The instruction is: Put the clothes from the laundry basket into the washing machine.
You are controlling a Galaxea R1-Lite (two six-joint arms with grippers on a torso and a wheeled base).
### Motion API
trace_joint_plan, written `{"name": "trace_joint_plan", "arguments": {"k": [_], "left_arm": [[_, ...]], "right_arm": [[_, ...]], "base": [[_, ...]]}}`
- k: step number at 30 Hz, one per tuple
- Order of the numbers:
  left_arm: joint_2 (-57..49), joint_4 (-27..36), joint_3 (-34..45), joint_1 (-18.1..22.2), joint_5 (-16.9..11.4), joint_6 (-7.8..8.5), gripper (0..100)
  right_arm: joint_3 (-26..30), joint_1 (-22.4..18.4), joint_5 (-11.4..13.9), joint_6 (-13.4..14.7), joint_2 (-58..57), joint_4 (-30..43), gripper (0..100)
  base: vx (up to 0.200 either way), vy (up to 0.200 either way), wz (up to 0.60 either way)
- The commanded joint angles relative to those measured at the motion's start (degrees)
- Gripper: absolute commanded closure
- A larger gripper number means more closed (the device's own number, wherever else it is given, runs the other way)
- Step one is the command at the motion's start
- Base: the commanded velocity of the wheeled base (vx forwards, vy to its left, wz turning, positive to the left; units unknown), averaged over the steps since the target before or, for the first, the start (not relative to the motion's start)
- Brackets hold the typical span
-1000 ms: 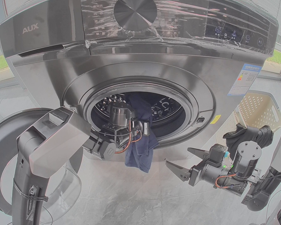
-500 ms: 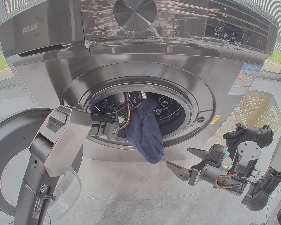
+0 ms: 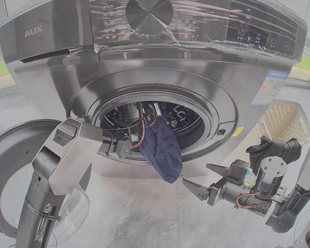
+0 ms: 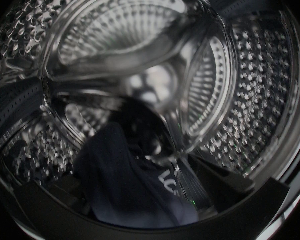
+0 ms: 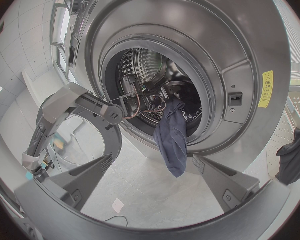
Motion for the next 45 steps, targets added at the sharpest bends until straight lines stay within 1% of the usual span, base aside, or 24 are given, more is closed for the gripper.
{"name": "trace_joint_plan", "arguments": {"k": [1,3,4,6,12,13,15,16,20,23,25,27,28,29,30,31,32,35,36,37,39,42,43,45], "left_arm": [[-12.7,8.9,15.1,-2.9,-4.4,0.03,0],[-13.1,9.6,15.8,-3.0,-4.7,0.29,0],[-14.6,11.4,20.4,-3.9,-5.6,3.1,0],[-14.2,11.0,23.5,-4.6,-6.4,4.51,0],[-12.0,11.0,25.0,-4.9,-6.9,4.77,0],[-11.2,11.0,25.0,-4.7,-7.0,5.04,100],[-10.9,11.2,25.2,-4.5,-7.1,5.48,100],[-10.5,11.1,25.3,-4.3,-7.1,6.0,100],[-9.9,11.0,24.8,-4.2,-7.7,6.18,100],[-8.3,9.0,20.9,-4.0,-7.7,5.39,100],[-7.0,8.0,17.5,-3.0,-7.0,5.12,100],[-6.1,7.0,13.8,-2.2,-5.2,4.33,100],[-6.1,7.0,13.8,-2.2,-5.2,4.33,100],[-4.7,5.7,9.3,-1.2,-2.4,2.58,100],[-4.5,5.4,7.8,-0.8,-1.8,2.05,100],[-4.4,5.3,7.4,-0.7,-1.6,1.87,100],[-4.0,4.5,5.2,-0.1,-1.2,1.43,100],[-2.9,1.8,2.6,0.6,-0.6,1.34,100],[-2.9,1.8,2.6,0.6,-0.6,1.34,100],[-1.8,-0.3,-0.1,0.7,-0.1,1.26,100],[-0.4,-1.9,-2.7,0.7,0.2,1.26,100],[-0.1,-2.4,-3.4,0.7,0.3,1.26,100],[1.5,-3.6,-7.2,0.7,1.3,1.34,100],[2.2,-4.0,-7.8,0.7,1.4,1.34,100]], "right_arm": [[0.0,0.0,0.0,0.3,0.3,0.0,0],[0.0,0.0,0.0,0.3,0.3,-0.1,0],[0.0,0.0,0.0,0.3,0.3,0.0,0],[0.0,0.0,0.0,0.3,0.2,0.0,0],[-0.1,0.2,0.0,0.3,0.2,0.0,0],[-0.1,0.4,0.0,0.3,0.1,0.0,0],[-0.1,0.4,0.0,0.3,0.1,0.0,0],[-0.1,0.4,0.0,0.3,0.1,0.0,0],[-0.1,0.4,0.0,0.3,0.1,0.0,0],[-0.2,0.5,0.0,0.3,0.1,-0.1,0],[-0.2,0.5,0.0,0.3,0.1,0.0,0],[-0.2,0.5,0.0,0.3,0.1,0.0,0],[-0.2,0.5,0.0,0.3,0.1,0.0,0],[-0.2,0.5,0.0,0.3,0.1,0.0,0],[-0.2,0.5,0.0,0.3,0.2,0.0,0],[-0.3,0.5,0.0,0.3,0.2,0.0,0],[-0.2,0.5,0.0,0.3,0.2,-0.1,0],[-0.2,0.6,0.0,0.4,0.2,-0.1,0],[-0.2,0.6,0.0,0.4,0.2,-0.1,0],[-0.2,0.6,0.0,0.4,0.2,-0.1,0],[-0.2,0.6,0.0,0.4,0.2,-0.1,0],[-0.2,0.6,0.0,0.4,0.2,-0.1,0],[-0.1,0.6,0.0,0.4,0.2,0.0,0],[-0.1,0.6,0.0,0.4,0.2,-0.1,0]], "base": [[0.0,0.0,0.0],[0.0,0.0,0.0],[0.0,0.0,0.0],[0.0,0.0,0.0],[0.0,0.0,0.0],[0.0,0.0,0.0],[0.0,0.0,0.0],[0.0,0.0,0.0],[0.0,0.0,0.0],[0.0,0.0,0.0],[0.0,0.0,0.0],[0.0,0.0,0.0],[0.0,0.0,0.0],[0.0,0.0,0.0],[0.0,0.0,0.0],[0.0,0.0,0.0],[0.0,0.0,0.0],[0.0,0.0,0.0],[0.0,0.0,0.0],[0.0,0.0,0.0],[0.0,0.0,0.0],[0.0,0.0,0.0],[0.0,0.0,0.0],[0.0,0.0,0.0]]}}
